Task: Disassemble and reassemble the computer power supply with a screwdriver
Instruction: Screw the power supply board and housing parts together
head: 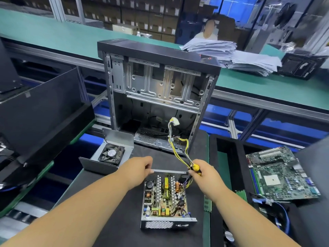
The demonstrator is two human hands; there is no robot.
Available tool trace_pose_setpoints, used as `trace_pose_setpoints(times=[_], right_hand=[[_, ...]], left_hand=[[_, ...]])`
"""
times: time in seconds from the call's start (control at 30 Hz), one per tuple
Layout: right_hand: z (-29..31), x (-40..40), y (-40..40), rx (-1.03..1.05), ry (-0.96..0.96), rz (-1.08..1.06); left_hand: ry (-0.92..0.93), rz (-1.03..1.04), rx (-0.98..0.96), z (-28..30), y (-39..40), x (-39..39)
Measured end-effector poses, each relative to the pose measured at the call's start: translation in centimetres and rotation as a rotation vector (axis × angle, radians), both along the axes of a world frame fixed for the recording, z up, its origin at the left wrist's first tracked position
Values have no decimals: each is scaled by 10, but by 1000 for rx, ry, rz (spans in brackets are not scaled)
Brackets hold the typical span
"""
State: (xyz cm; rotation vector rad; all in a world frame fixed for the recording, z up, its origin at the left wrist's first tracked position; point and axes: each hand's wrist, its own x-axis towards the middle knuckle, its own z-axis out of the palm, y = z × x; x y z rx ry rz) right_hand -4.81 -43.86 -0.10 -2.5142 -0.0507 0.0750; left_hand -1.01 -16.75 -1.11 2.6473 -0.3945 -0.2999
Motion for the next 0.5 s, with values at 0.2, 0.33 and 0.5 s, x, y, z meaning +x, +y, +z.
trace_pose_setpoints(times=[0.2, 0.33, 0.5], right_hand=[[-1, -6, -4, 0, 17, -24], [6, -8, 8, -64, -33, 73], [13, -4, 28, -187, -41, 138]], left_hand=[[5, -6, 1, 1, -2, 1], [10, -20, 11, 3, -4, 4], [13, 10, -44, 4, -4, 3]])
